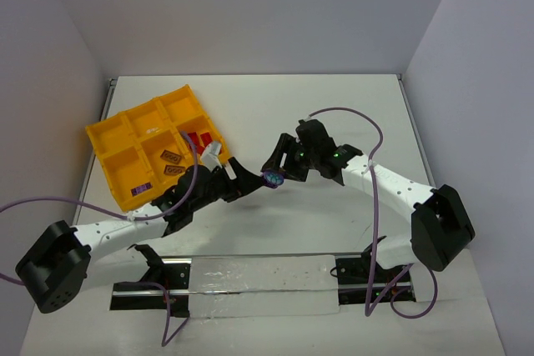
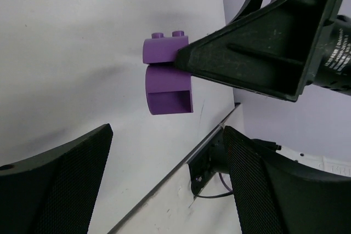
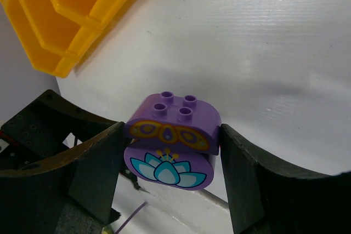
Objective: Sort the legos into containers by color
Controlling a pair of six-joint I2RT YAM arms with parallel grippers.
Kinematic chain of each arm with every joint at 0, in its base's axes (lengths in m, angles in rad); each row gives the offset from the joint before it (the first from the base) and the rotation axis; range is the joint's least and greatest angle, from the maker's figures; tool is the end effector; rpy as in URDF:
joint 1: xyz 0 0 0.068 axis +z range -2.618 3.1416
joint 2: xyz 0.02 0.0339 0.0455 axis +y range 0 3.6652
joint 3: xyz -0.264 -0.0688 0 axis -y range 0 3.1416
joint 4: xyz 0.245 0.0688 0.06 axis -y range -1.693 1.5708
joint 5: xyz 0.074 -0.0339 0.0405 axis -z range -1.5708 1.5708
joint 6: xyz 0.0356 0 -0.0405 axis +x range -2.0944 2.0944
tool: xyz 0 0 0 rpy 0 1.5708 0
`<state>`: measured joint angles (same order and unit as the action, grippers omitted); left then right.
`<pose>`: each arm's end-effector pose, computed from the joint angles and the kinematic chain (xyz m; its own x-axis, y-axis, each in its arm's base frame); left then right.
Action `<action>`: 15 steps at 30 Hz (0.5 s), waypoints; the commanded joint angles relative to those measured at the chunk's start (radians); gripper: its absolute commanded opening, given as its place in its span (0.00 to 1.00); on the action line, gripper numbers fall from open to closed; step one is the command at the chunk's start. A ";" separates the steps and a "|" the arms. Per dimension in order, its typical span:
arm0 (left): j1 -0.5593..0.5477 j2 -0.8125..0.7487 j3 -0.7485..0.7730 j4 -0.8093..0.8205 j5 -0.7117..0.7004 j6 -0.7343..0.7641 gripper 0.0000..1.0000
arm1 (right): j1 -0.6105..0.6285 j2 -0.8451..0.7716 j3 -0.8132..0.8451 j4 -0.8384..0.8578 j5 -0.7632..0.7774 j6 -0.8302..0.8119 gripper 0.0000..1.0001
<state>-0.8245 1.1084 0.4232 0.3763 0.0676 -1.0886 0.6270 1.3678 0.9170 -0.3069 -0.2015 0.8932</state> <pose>0.1573 -0.1736 0.2079 -0.7834 -0.4548 -0.4236 0.1771 0.4900 -0.8536 0.2327 0.1774 0.2445 -0.8885 0.2989 -0.3482 -0.0006 0.7581 0.6522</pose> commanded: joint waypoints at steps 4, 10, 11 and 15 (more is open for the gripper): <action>-0.040 0.088 0.060 0.109 0.024 -0.005 0.87 | 0.007 -0.012 0.055 0.034 -0.018 0.000 0.26; -0.045 0.129 0.089 0.121 -0.001 -0.017 0.82 | 0.007 -0.018 0.051 0.037 -0.026 -0.003 0.26; -0.047 0.130 0.089 0.122 -0.006 -0.020 0.81 | 0.007 -0.018 0.049 0.037 -0.027 -0.005 0.26; -0.049 0.135 0.095 0.130 -0.032 -0.035 0.78 | 0.007 -0.022 0.050 0.035 -0.028 -0.008 0.26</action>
<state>-0.8652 1.2356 0.4691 0.4315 0.0742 -1.1062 0.6270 1.3678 0.9237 -0.3061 -0.2234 0.8925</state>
